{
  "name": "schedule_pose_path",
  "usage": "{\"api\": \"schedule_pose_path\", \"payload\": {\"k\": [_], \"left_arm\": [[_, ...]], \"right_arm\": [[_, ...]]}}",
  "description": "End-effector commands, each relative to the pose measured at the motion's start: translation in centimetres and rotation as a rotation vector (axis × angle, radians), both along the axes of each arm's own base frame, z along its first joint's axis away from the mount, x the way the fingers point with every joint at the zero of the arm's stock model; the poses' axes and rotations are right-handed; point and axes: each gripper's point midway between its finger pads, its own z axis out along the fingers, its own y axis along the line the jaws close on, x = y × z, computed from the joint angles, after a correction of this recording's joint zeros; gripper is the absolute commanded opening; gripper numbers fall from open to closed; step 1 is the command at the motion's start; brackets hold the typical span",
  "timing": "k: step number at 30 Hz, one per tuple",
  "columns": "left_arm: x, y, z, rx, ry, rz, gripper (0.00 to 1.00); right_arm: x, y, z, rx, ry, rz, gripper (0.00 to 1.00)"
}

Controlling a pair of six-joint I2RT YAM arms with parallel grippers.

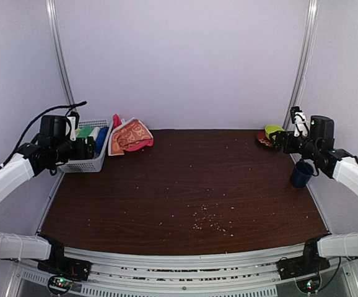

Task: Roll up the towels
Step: Move the towel to the center of the board.

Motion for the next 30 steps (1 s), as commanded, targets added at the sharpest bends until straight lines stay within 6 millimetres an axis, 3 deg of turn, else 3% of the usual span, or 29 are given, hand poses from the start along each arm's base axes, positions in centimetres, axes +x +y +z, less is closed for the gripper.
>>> {"api": "schedule_pose_path", "payload": {"k": [1, 5, 11, 16, 20, 27, 30], "left_arm": [[1.0, -1.2, 1.3, -0.048, -0.067, -0.03, 0.98], [1.6, -2.6, 0.1, -0.056, -0.035, -0.095, 0.98], [3.1, -4.3, -2.3, -0.078, 0.037, -0.15, 0.98], [5.4, -5.4, -1.4, -0.127, 0.053, -0.121, 0.98], [8.1, -7.1, -1.8, -0.147, 0.064, -0.09, 0.98], [13.7, -11.1, -6.0, -0.088, 0.108, -0.083, 0.97], [16.6, -12.1, -6.3, -0.042, 0.083, -0.093, 0.95]], "right_arm": [[0.5, 0.3, 0.1, -0.031, -0.035, 0.039, 1.0], [0.4, 1.4, -1.7, -0.125, -0.016, 0.142, 1.0], [1.5, 1.0, -3.9, -0.189, 0.067, 0.126, 1.0], [2.4, 0.6, -5.8, -0.231, 0.128, 0.092, 1.0], [2.5, 0.8, -6.4, -0.252, 0.138, 0.088, 1.0], [2.5, 1.0, -6.6, -0.267, 0.142, 0.089, 1.0], [2.5, 1.2, -6.5, -0.266, 0.138, 0.094, 1.0]]}}
